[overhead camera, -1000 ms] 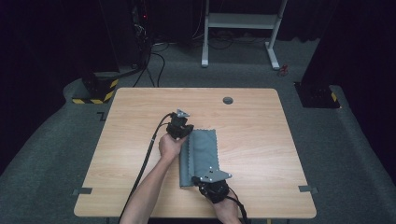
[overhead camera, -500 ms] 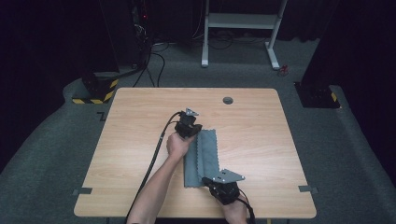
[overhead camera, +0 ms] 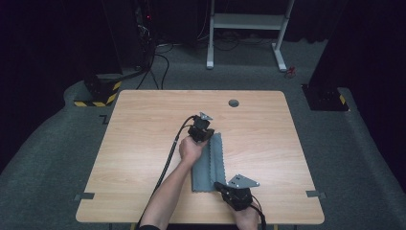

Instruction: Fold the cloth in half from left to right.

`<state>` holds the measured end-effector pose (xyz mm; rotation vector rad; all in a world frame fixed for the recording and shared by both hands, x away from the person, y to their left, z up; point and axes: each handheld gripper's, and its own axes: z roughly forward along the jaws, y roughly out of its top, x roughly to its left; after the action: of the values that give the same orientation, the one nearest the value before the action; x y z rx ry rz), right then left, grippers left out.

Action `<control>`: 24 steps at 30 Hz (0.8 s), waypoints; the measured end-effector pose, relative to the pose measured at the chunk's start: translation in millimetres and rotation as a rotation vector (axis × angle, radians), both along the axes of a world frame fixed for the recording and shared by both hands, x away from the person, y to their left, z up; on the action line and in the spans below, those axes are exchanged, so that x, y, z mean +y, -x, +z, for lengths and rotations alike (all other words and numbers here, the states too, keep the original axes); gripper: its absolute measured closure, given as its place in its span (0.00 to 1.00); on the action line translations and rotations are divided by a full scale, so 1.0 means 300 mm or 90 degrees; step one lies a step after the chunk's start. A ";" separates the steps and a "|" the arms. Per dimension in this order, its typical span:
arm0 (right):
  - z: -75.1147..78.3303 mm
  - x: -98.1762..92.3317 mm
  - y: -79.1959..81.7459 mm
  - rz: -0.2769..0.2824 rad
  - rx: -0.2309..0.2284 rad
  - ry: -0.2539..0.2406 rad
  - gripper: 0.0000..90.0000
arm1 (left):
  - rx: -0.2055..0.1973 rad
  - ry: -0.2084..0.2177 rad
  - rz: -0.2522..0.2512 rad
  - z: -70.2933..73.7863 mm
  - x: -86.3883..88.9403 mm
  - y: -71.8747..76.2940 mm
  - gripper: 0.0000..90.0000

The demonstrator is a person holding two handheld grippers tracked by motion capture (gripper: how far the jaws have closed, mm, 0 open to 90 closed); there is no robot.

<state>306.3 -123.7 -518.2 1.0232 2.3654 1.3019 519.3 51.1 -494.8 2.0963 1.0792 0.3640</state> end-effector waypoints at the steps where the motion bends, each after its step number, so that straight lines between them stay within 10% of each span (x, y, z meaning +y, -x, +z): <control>1: 0.002 -0.003 0.000 -0.003 -0.001 0.002 1.00 | 0.000 0.001 -0.001 0.000 -0.005 -0.002 1.00; 19: 0.005 -0.018 0.000 -0.035 -0.006 0.084 0.99 | 0.009 -0.022 -0.006 -0.035 -0.054 -0.020 0.99; 24: 0.016 -0.020 0.011 -0.057 -0.034 0.120 0.88 | -0.007 0.016 0.001 -0.002 -0.039 -0.014 0.64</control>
<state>302.8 -129.6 -513.4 1.0110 2.3223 1.0387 523.5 39.4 -495.5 2.0698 1.0730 0.3606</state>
